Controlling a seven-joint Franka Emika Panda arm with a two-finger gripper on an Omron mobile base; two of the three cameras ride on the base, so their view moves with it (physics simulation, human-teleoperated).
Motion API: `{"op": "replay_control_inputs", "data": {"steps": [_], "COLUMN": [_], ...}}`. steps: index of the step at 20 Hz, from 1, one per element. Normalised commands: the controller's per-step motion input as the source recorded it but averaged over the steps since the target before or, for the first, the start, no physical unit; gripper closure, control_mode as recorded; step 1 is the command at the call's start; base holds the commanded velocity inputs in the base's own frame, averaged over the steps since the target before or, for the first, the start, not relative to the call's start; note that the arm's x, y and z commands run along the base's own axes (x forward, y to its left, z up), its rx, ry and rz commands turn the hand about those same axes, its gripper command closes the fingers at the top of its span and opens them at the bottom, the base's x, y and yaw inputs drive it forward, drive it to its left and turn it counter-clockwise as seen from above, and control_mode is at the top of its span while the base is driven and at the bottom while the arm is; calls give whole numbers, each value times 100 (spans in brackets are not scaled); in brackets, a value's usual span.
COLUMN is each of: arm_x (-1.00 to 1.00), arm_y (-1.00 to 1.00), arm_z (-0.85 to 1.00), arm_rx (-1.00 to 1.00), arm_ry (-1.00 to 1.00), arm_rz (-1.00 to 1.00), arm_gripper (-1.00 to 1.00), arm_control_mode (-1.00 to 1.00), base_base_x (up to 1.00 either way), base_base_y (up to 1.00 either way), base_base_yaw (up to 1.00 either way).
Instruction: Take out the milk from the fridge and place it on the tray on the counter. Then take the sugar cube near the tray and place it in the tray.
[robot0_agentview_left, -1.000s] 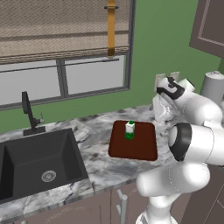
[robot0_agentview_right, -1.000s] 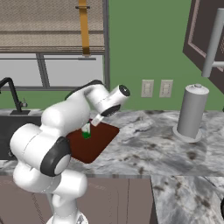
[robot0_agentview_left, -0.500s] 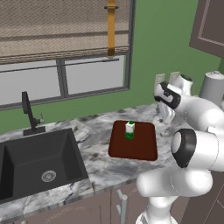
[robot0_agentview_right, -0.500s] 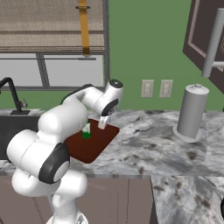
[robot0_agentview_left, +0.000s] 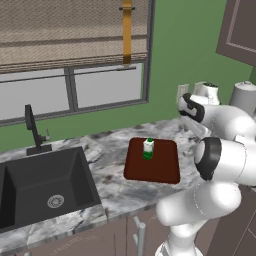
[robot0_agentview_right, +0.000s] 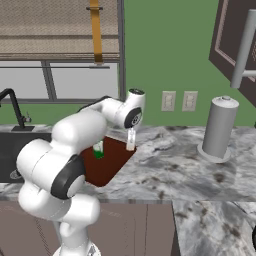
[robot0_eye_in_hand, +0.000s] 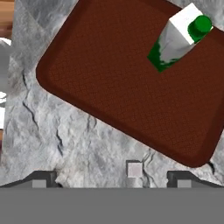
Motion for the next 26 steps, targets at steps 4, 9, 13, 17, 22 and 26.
{"op": "replay_control_inputs", "data": {"steps": [4, 9, 13, 17, 22, 26], "arm_x": [-19, -12, -6, -16, -4, 0], "arm_y": [-23, -10, 0, 1, 10, 8], "arm_z": [-6, -27, -27, -21, -30, -25], "arm_rx": [10, 12, 1, -3, -8, 0], "arm_ry": [0, 0, 0, 0, 0, -2], "arm_rz": [13, 0, 0, 0, 0, 0], "arm_gripper": [-100, -100, -100, -100, -100, -100], "arm_control_mode": [-100, -100, -100, -100, -100, -100], "base_base_x": [0, 0, 0, 0, 0, 0], "base_base_y": [0, 0, 0, 0, 0, 0], "base_base_yaw": [0, 0, 0, 0, 0, 0]}}
